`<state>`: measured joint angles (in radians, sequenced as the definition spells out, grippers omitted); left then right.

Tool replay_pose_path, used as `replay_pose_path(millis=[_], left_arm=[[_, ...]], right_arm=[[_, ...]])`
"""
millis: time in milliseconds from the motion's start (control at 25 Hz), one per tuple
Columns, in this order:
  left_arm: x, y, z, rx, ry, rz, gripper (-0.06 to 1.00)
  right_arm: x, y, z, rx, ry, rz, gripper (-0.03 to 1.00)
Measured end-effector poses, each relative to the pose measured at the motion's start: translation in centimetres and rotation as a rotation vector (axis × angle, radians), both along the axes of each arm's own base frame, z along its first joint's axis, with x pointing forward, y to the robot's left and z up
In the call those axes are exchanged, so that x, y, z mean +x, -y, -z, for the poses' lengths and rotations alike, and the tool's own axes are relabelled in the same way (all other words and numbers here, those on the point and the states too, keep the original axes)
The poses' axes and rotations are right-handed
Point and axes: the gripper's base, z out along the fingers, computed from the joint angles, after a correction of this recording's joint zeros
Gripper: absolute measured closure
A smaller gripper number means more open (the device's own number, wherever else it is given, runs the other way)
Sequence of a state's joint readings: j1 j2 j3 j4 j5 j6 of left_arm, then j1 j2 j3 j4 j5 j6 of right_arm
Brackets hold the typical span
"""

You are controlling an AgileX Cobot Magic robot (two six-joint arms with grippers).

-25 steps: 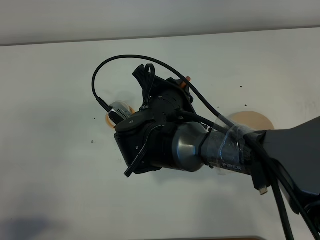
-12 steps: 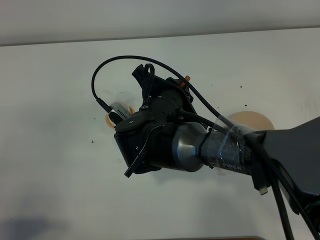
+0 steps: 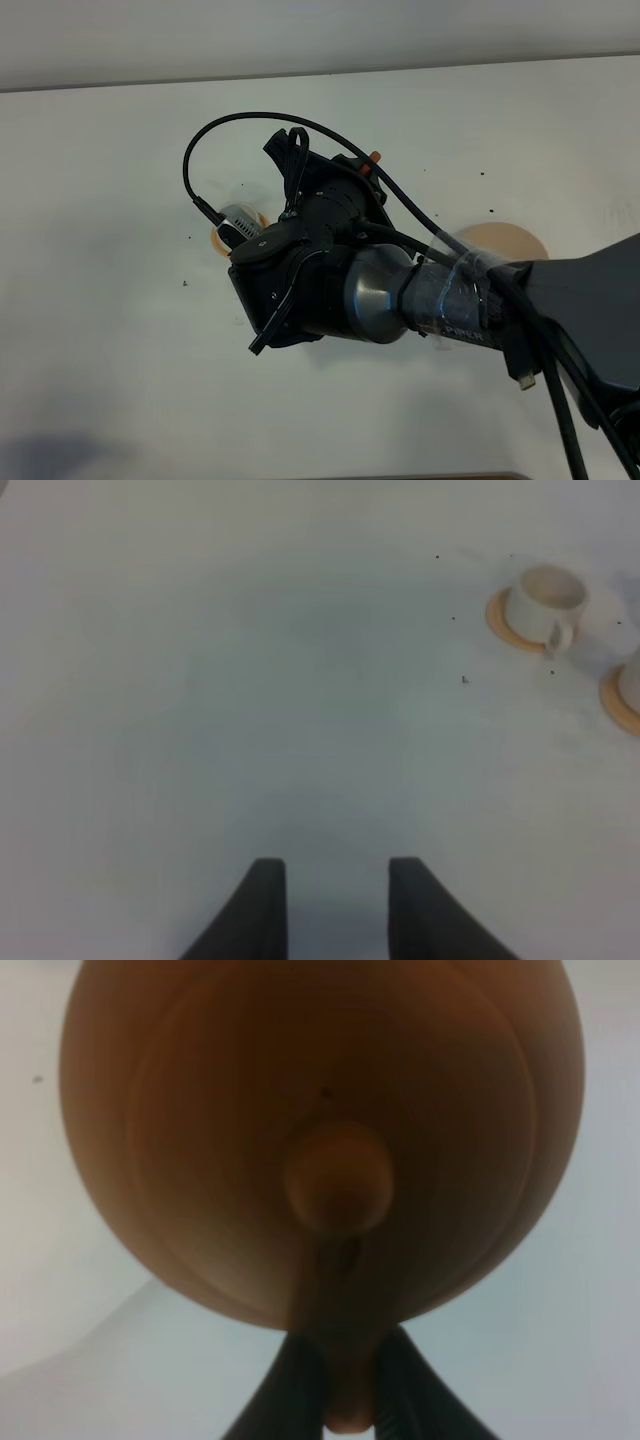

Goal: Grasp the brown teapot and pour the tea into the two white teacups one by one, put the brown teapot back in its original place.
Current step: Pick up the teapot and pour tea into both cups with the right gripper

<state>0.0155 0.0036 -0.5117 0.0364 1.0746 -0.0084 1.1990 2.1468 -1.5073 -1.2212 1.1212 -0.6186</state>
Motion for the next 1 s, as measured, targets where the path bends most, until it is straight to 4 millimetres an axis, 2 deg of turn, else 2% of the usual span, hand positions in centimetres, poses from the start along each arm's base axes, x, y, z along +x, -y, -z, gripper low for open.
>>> replay_pose_path(millis=[800, 1000], left_arm=[[0.0, 0.0, 0.0, 0.001, 0.0, 0.001, 0.69], [0.0, 0.0, 0.0, 0.001, 0.0, 0.001, 0.69]], right_arm=[[0.1, 1.1, 1.2, 0.218, -0.126, 0.233, 0.87], [0.5, 1.2, 0.4, 0.302, -0.134, 0.352, 0.87]])
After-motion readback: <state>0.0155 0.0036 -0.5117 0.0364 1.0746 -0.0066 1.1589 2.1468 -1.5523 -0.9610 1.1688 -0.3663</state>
